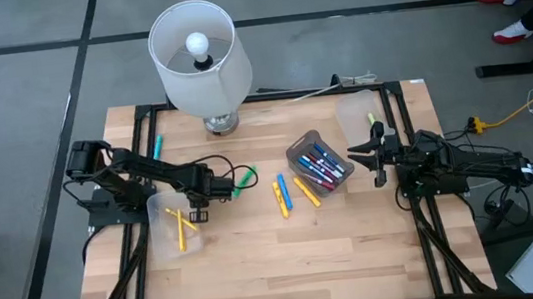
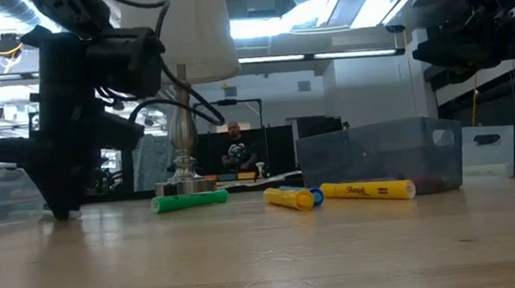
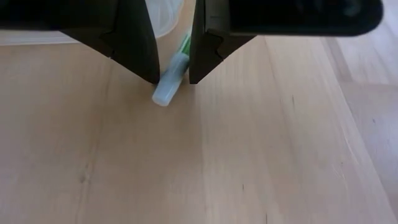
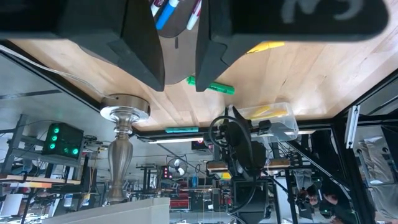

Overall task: Pick & Place Markers
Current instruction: Put the light green marker pen into the black bin

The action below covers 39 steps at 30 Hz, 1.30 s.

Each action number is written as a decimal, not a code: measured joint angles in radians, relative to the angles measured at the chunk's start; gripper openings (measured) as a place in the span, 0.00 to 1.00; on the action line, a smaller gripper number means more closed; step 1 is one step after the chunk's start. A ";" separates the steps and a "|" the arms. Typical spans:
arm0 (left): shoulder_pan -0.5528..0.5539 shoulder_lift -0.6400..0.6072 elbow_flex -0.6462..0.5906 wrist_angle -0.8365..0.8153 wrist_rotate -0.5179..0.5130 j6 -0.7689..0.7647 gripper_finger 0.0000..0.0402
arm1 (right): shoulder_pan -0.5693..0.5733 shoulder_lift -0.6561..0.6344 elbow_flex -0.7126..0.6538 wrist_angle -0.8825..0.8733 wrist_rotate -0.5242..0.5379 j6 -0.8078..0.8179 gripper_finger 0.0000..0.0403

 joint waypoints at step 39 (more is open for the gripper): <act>-0.002 0.003 0.128 0.130 -0.116 0.057 0.00 | 0.000 0.000 0.000 0.000 0.000 0.000 0.22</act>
